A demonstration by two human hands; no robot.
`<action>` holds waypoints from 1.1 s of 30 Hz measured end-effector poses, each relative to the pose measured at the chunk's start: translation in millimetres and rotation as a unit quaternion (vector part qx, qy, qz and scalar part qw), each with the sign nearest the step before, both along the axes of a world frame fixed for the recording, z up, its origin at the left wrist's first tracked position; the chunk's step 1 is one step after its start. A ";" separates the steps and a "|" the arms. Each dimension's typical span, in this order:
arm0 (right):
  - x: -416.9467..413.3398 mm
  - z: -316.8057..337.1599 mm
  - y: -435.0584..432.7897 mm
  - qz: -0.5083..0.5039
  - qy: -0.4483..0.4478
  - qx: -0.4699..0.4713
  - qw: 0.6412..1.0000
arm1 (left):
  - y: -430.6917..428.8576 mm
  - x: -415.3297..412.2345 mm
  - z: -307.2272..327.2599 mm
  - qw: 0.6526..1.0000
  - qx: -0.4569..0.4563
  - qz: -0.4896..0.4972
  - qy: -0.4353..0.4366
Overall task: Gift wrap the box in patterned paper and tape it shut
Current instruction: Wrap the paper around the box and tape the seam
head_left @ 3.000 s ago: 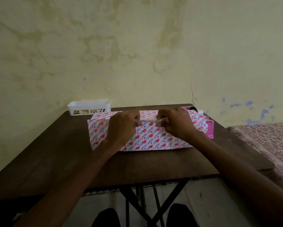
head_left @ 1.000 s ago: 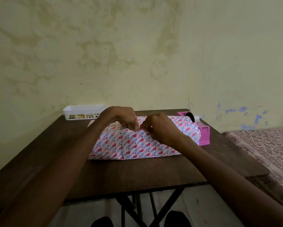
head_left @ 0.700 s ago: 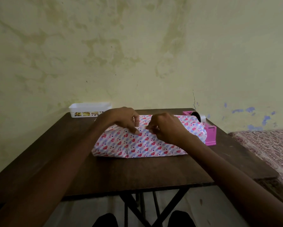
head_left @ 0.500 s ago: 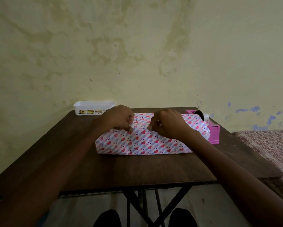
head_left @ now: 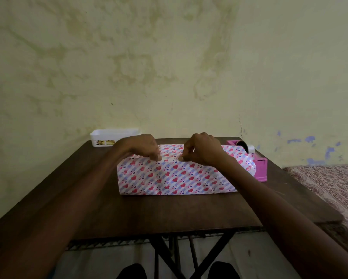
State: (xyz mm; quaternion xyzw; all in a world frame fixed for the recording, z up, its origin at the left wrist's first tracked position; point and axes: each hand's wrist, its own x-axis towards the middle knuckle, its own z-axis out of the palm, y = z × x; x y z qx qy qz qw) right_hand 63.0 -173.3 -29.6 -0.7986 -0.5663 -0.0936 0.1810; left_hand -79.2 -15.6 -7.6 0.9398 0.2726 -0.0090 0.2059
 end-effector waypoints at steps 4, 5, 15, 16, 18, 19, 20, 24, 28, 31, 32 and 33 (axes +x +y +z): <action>2.5 1.3 2.0 -0.007 0.024 -0.002 1.000 | -1.3 5.9 7.7 0.998 -0.032 0.030 0.052; 2.9 1.7 2.4 -0.008 0.026 -0.001 1.000 | -1.7 6.8 8.2 0.997 -0.019 0.032 0.062; 8.8 0.5 9.2 -0.010 0.086 0.000 0.996 | -17.2 15.9 -2.0 0.988 0.113 -0.088 -0.056; 10.1 -0.3 9.7 -0.011 0.106 0.000 0.994 | -18.0 18.7 -4.2 0.989 0.103 -0.089 -0.064; 12.4 -1.7 10.2 -0.006 0.134 0.006 0.991 | -19.9 22.2 -7.8 0.988 0.102 -0.084 -0.081; 13.1 -2.2 10.3 -0.002 0.141 0.009 0.990 | -20.3 23.2 -9.7 0.987 0.108 -0.080 -0.084; 13.7 -2.5 10.6 0.002 0.145 0.012 0.989 | -21.0 24.1 -11.6 0.987 0.116 -0.075 -0.086; 15.6 -4.1 10.4 0.019 0.154 0.011 0.988 | -23.1 24.5 -16.4 0.986 0.130 -0.054 -0.090; 24.7 -2.5 5.3 0.059 0.152 -0.010 0.987 | -18.1 26.9 -11.7 0.993 0.097 -0.051 -0.047; 32.5 1.8 -1.2 0.081 0.156 -0.035 0.984 | -15.0 33.4 -5.8 0.996 0.079 -0.043 -0.006; 34.3 3.8 -2.2 0.081 0.161 -0.049 0.982 | -13.2 36.3 -4.6 0.997 0.073 -0.039 0.011; 35.9 5.7 -2.0 0.081 0.165 -0.065 0.981 | -11.8 38.2 -3.4 0.997 0.065 -0.036 0.029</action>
